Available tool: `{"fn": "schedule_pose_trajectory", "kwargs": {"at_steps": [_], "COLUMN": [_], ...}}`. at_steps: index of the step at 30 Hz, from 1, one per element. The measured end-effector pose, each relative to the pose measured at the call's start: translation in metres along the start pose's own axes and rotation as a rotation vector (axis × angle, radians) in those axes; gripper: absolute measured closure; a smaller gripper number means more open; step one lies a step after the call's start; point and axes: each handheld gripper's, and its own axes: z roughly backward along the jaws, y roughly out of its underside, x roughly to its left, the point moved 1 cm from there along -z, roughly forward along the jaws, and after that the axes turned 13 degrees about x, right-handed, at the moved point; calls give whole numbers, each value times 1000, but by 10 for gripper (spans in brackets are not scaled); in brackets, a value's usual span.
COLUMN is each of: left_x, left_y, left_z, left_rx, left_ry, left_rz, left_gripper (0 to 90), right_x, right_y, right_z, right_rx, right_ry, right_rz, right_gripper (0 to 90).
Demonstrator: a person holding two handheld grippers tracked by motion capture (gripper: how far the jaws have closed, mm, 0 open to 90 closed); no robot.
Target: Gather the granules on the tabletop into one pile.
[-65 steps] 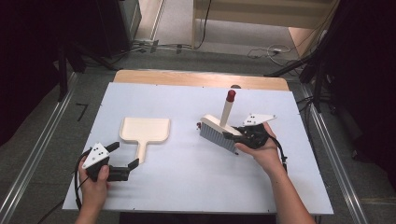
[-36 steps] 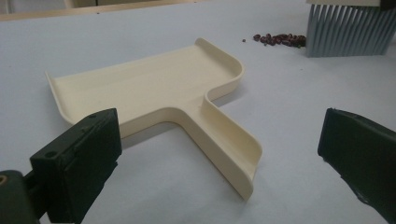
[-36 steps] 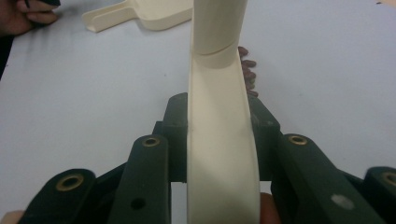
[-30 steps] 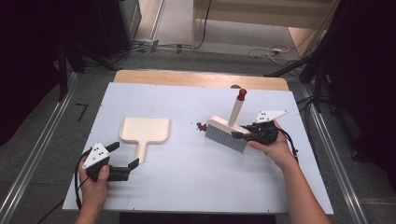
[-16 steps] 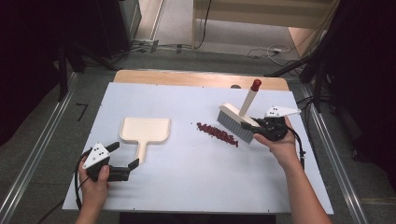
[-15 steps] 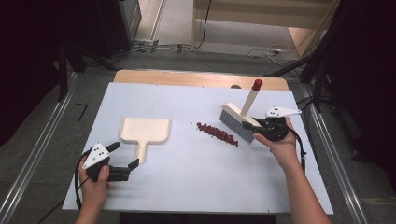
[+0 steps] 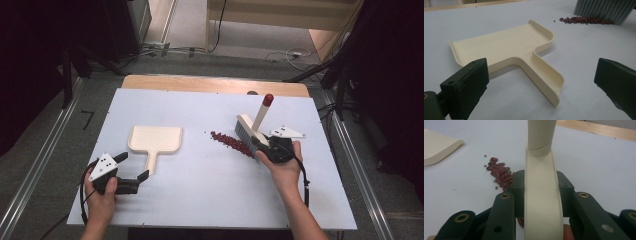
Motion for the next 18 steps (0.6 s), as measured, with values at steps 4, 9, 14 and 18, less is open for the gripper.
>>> {"fn": "schedule_pose_trajectory", "kwargs": {"at_steps": [4,9,14,18], "left_x": [0,0,0,0], "left_y": [0,0,0,0], "left_z": [0,0,0,0], "left_rx": [0,-1,1,2], "left_ry": [2,3,2,1], "left_rz": [-1,-2,-2,-3], "left_gripper": [0,0,0,0], "right_x": [12,21,25,28], "right_y": [-3,-8,-10,-13], "right_z": [-5,-10,-13,-16], "right_rx": [-6,-8,-12,-13], "right_ry": [11,17,24,23], "right_rz": [11,16,5,-1], "right_gripper": [649,649,649,649]}}
